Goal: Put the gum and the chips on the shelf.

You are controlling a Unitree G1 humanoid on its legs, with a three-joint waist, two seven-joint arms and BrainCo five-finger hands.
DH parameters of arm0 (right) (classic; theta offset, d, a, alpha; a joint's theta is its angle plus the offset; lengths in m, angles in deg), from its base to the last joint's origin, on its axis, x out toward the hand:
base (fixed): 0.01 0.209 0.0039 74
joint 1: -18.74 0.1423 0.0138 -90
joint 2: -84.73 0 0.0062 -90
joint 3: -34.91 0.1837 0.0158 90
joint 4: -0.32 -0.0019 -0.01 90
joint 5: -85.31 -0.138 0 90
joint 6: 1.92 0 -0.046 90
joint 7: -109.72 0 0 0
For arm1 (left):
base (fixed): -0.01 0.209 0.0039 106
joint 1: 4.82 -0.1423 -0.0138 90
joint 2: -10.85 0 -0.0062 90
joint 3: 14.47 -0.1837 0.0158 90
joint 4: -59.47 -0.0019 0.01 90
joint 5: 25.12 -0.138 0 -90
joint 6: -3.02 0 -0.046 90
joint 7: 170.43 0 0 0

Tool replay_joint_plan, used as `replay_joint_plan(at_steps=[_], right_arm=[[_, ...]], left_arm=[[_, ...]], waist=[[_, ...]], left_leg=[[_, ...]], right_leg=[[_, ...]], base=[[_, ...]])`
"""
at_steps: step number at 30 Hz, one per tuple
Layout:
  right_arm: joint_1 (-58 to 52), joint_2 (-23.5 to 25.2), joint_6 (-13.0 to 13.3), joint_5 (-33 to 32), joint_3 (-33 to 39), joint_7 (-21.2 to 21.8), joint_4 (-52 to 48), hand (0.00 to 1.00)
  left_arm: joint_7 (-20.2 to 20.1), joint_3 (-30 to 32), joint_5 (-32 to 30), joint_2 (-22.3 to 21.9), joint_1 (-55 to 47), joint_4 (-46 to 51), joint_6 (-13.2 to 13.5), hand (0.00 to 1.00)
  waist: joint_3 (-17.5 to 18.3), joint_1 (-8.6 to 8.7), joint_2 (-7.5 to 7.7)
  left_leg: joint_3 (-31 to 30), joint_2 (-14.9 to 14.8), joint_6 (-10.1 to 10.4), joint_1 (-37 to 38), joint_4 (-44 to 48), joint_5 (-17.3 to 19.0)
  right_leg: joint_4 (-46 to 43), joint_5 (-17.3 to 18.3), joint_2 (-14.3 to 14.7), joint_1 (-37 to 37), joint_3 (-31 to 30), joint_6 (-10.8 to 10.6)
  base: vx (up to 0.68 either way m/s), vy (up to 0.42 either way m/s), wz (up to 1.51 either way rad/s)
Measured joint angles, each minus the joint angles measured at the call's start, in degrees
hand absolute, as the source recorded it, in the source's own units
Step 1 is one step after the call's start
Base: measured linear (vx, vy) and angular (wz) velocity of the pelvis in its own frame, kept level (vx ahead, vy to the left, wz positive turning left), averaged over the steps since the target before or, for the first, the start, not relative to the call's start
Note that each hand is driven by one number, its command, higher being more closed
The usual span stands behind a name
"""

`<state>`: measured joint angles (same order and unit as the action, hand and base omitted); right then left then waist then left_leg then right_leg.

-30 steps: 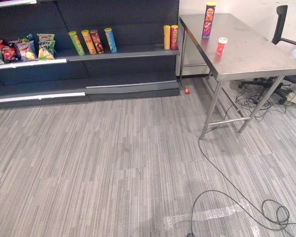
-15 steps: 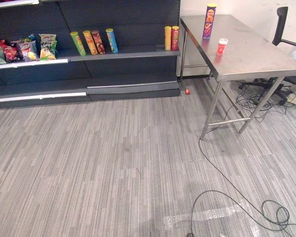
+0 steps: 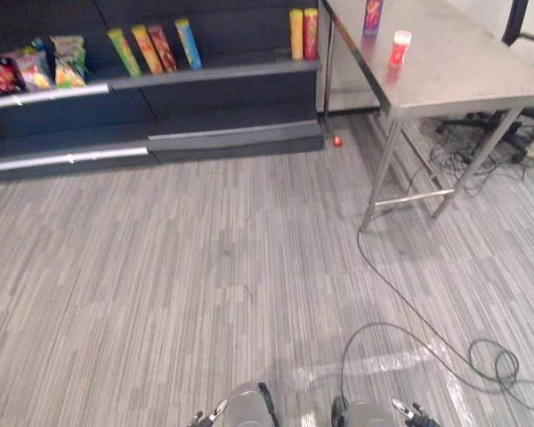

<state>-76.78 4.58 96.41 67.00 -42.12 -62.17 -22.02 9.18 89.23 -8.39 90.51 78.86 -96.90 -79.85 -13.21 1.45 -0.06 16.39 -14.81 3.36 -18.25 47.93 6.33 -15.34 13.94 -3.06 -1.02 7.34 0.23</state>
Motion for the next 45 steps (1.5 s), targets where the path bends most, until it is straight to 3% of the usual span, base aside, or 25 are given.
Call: replay_joint_plan(at_steps=[2,4,6,8,9,10,11,12,15,17,18,19,20,22,25,26,29,31,32,33,35,36,41,44,45], right_arm=[[0.05,-0.06,-0.04,-0.68,0.17,-0.02,0.00,0.00],[0.33,-0.14,-0.04,-0.76,0.15,-0.04,-0.02,0.00],[0.58,-0.62,0.05,-0.73,0.09,-0.10,-0.44,0.00],[0.99,-1.44,0.55,-0.69,0.11,-0.30,-0.58,0.00],[1.45,-1.66,0.53,-0.66,0.12,-0.51,-0.19,0.00],[1.70,-1.62,0.53,-0.65,0.24,-0.54,-0.03,0.00],[2.22,-0.40,0.48,-0.57,0.60,-0.41,0.87,0.00],[2.30,0.77,0.64,-0.49,2.07,-0.15,0.73,0.00],[2.21,1.31,0.33,0.32,4.85,0.04,0.92,0.00],[2.25,1.50,0.46,0.43,5.15,0.14,0.39,0.00],[2.19,1.43,0.47,0.45,4.97,0.26,0.15,0.00],[2.10,1.43,0.52,0.45,4.98,0.38,-0.01,0.00],[2.06,1.44,0.55,0.43,4.95,0.49,-0.65,0.00],[1.98,1.47,0.53,-0.20,4.56,0.46,-1.65,0.00],[2.10,1.10,0.73,-1.40,4.27,0.50,-2.32,0.00],[2.10,1.11,0.73,-2.07,3.92,0.56,-2.47,0.00],[2.14,0.47,0.80,-2.99,3.84,0.71,-2.62,0.00],[1.69,0.49,0.79,-3.00,3.51,0.70,-2.42,0.00],[1.23,0.56,0.74,-2.98,3.05,0.77,-2.18,0.00],[0.95,0.75,0.66,-2.94,3.00,0.87,-1.85,0.00],[1.44,0.15,1.01,-2.86,3.92,0.95,-1.90,0.00],[1.40,0.51,1.16,-2.89,4.54,0.99,-1.91,0.00],[0.68,0.32,1.13,-2.90,4.61,1.12,-1.50,0.00],[0.65,-0.07,1.04,-2.34,3.56,1.21,-1.71,0.00],[0.73,-0.24,1.07,-2.35,3.41,1.15,-1.72,0.00]], left_arm=[[-0.04,-0.38,1.16,-0.58,-0.14,0.28,0.20,0.00],[-0.01,-0.50,1.02,-0.78,-0.28,0.29,0.59,0.00],[0.05,-0.70,0.99,-1.07,-0.56,0.30,1.35,0.00],[0.06,-1.25,1.01,-1.47,-0.68,0.30,1.57,0.00],[-0.02,-1.76,1.01,-1.53,-0.79,0.10,1.56,0.00],[-0.03,-2.08,0.98,-1.06,-0.76,0.13,1.59,0.00],[0.08,-2.03,0.98,-0.10,-0.84,0.19,1.77,0.00],[0.12,-2.26,0.83,0.80,-0.58,0.12,2.02,0.00],[0.16,-3.16,0.45,1.16,-0.12,-1.19,2.26,0.00],[0.14,-4.72,0.21,1.55,-0.44,-1.41,2.22,0.00],[0.12,-6.14,-0.24,1.94,-0.58,-1.37,2.25,0.00],[0.10,-6.93,-0.31,2.19,-0.57,-1.36,2.27,0.00],[0.07,-7.36,-1.58,2.51,-0.41,-1.17,2.29,0.00],[0.06,-9.58,-1.87,2.94,-0.09,-0.98,2.27,0.00],[0.02,-10.95,-1.86,2.80,0.45,-1.49,2.29,0.00],[0.02,-10.84,-1.87,2.74,0.55,-1.68,2.24,0.00],[-0.02,-8.51,-1.92,1.14,1.34,-1.97,2.17,0.00],[-0.28,-7.41,-2.12,0.82,1.25,-2.07,2.18,0.00],[-0.46,-6.14,-2.21,0.62,1.28,-2.10,2.17,0.00],[-0.57,-5.09,-2.24,0.08,1.23,-2.79,2.21,0.00],[-1.24,-3.99,-2.24,-1.32,2.15,-3.80,2.37,0.00],[-1.70,-3.01,-2.28,-1.70,2.16,-3.85,2.25,0.00],[-2.35,-0.82,-2.20,-3.04,2.61,-2.99,2.27,0.00],[-2.24,0.58,-1.62,-3.97,3.24,-0.76,2.24,0.00],[-2.21,0.92,-1.41,-4.07,3.51,-0.29,2.29,0.00]], waist=[[-0.09,-0.08,-0.06],[-0.10,-0.10,-0.05],[-0.21,-0.14,-0.89],[-0.12,-0.28,-2.48],[-0.30,-0.27,-2.77],[-0.22,-0.32,-2.41],[0.83,-0.38,0.10],[1.84,-0.01,0.90],[2.79,-0.36,1.62],[2.76,-0.18,1.67],[2.98,0.05,1.38],[2.98,0.14,1.36],[2.68,0.13,1.29],[2.34,0.25,1.04],[1.80,1.67,0.05],[1.75,1.76,-0.04],[0.60,1.76,-1.83],[0.30,1.95,-1.82],[-0.04,2.34,-0.98],[-0.39,2.55,-1.84],[-0.17,2.62,-4.01],[-0.23,2.97,-3.91],[0.38,3.02,-4.29],[0.21,2.78,-3.30],[0.13,2.62,-3.40]], left_leg=[[0.42,0.71,0.19,-2.22,-5.16,1.96],[0.14,2.32,0.37,-3.29,-16.28,1.08],[-2.08,3.16,1.39,-3.34,-35.27,-4.75],[-4.68,1.74,2.37,-4.49,-41.41,-5.88],[-4.25,1.58,2.88,-4.66,-39.23,-10.84],[-4.02,2.60,2.34,-4.58,-37.15,-11.73],[-2.23,4.82,-0.11,-5.31,-33.44,-8.86],[-1.38,6.52,-1.49,-6.56,-30.46,-5.81],[1.17,9.91,-4.84,-3.50,-29.53,-3.10],[2.96,11.57,-6.38,2.45,-31.28,-1.74],[3.87,12.08,-7.21,6.40,-33.09,-0.84],[4.30,12.35,-7.71,8.37,-34.07,-0.35],[4.78,13.23,-8.08,12.27,-36.31,0.34],[4.69,14.26,-7.99,19.12,-40.46,1.33],[3.52,14.09,-7.03,24.69,-43.08,3.47],[3.43,13.96,-6.65,25.38,-43.37,4.00],[3.10,11.38,-3.41,28.63,-43.85,7.78],[1.95,10.04,-1.05,31.15,-43.95,10.25],[1.03,9.46,0.60,33.45,-44.30,11.79],[-0.24,8.68,0.60,34.97,-45.37,12.21],[-2.24,7.54,0.32,35.50,-45.83,8.27],[-3.20,6.91,1.72,36.18,-45.47,5.57],[-8.07,3.33,6.25,33.69,-33.13,-0.95],[-14.07,1.55,9.51,20.82,-5.56,-14.15],[-12.90,0.37,8.91,17.28,2.09,-12.95]], right_leg=[[0.11,0.61,-1.12,0.02,0.00,-0.28],[0.19,1.51,-2.74,0.00,-0.18,-1.16],[0.25,3.12,-3.99,0.13,-1.51,-3.24],[0.30,4.71,-4.12,0.47,-3.43,-5.26],[1.37,5.67,-5.31,2.19,-4.87,-6.60],[2.74,5.95,-6.69,3.31,-5.17,-6.30],[4.77,5.40,-9.28,4.72,-6.59,-5.26],[4.01,2.21,-11.03,4.02,-7.63,-5.00],[-2.41,-4.52,-14.17,1.92,-11.57,-6.55],[-15.31,-13.66,-15.17,-2.55,-13.63,-5.76],[-22.05,-21.00,-15.46,-5.10,-13.86,-5.52],[-26.11,-23.02,-15.51,-6.48,-13.78,-5.31],[-35.89,-21.64,-15.15,-10.61,-12.89,-4.98],[-45.96,-13.43,-13.59,-15.19,-7.87,-3.58],[-40.29,-5.00,-11.76,-19.49,3.13,-2.11],[-37.13,-4.50,-11.18,-20.29,4.27,-1.89],[-14.28,-6.45,-7.06,-22.01,6.04,-3.66],[2.55,-13.39,-6.04,-21.46,4.41,-4.77],[7.54,-18.84,-6.03,-20.21,3.09,-5.29],[6.02,-22.50,-4.83,-19.70,3.08,-4.64],[-1.02,-17.69,-3.27,-22.19,2.78,-1.66],[-5.05,-14.04,-3.31,-22.74,3.11,-0.89],[-9.90,-5.89,-3.23,-17.81,6.47,0.52],[-9.50,-1.78,-3.67,-11.96,8.07,1.14],[-9.48,-0.39,-3.38,-10.11,8.06,1.97]], base=[[0.15,0.079,0.12],[0.17,0.140,0.00],[0.28,0.244,-0.22],[0.43,0.441,-0.53],[0.52,0.557,-0.56],[0.56,0.528,-0.52],[0.51,0.334,-0.26],[0.52,0.320,-0.14],[0.48,0.307,-0.06],[0.50,0.305,-0.34],[0.42,0.251,-0.27],[0.40,0.212,-0.27],[0.37,0.164,-0.20],[0.38,0.128,-0.12],[0.31,0.018,0.14],[0.30,-0.079,0.24],[0.37,-0.170,0.15],[0.47,-0.254,0.25],[0.62,-0.358,0.33],[0.53,-0.300,0.28],[0.52,-0.293,0.06],[0.51,-0.312,-0.04],[0.46,-0.227,0.31],[0.32,-0.115,0.26],[0.36,-0.034,-0.15]])
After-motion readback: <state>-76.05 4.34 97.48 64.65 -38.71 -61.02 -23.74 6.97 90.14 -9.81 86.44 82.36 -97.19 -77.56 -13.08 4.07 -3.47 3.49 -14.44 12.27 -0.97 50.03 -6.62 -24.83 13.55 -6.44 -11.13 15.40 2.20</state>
